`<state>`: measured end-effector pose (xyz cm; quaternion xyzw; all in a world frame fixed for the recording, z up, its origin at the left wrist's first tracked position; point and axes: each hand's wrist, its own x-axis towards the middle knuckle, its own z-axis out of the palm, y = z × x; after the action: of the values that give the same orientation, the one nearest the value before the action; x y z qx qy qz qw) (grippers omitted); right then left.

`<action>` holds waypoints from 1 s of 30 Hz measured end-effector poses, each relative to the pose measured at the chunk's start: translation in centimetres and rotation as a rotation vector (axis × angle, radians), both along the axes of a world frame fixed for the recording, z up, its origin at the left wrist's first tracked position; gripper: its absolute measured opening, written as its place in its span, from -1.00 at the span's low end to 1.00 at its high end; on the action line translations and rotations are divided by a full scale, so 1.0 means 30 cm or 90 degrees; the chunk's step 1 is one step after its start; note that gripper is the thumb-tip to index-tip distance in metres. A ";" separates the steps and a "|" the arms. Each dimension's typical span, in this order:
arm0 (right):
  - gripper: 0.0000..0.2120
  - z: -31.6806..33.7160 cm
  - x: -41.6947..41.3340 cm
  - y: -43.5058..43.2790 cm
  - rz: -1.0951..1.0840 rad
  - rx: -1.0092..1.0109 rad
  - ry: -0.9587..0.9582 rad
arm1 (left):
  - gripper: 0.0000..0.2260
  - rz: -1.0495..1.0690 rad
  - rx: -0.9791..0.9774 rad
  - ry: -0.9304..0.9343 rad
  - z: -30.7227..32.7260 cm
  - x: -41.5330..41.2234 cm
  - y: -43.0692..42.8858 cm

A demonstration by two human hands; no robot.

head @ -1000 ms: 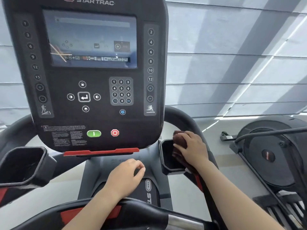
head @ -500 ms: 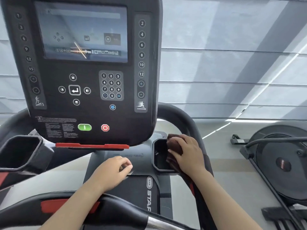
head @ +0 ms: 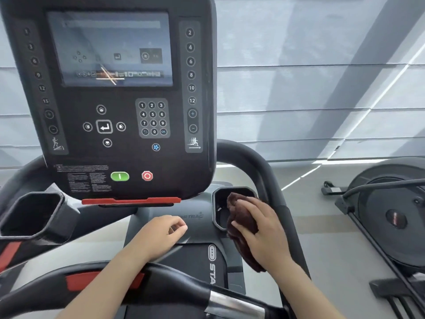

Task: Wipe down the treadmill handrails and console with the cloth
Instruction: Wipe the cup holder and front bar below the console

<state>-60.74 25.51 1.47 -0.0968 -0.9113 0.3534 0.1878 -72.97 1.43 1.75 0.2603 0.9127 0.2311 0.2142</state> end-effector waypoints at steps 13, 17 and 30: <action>-0.54 -0.071 0.016 -0.038 0.020 0.204 -0.003 | -0.85 -0.019 0.037 0.035 0.074 0.025 -0.098; -0.59 -0.026 -0.027 -0.123 -0.067 0.062 0.008 | -0.83 -0.016 0.034 0.063 0.095 0.049 -0.207; -0.58 0.194 0.122 -0.477 0.046 -0.144 -0.047 | -0.53 -0.090 -0.042 0.243 0.071 0.083 -0.347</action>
<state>-57.08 11.20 7.29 -0.0975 -0.8750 0.4564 0.1289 -70.47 -8.99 3.89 0.3556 0.9233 0.1317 0.0613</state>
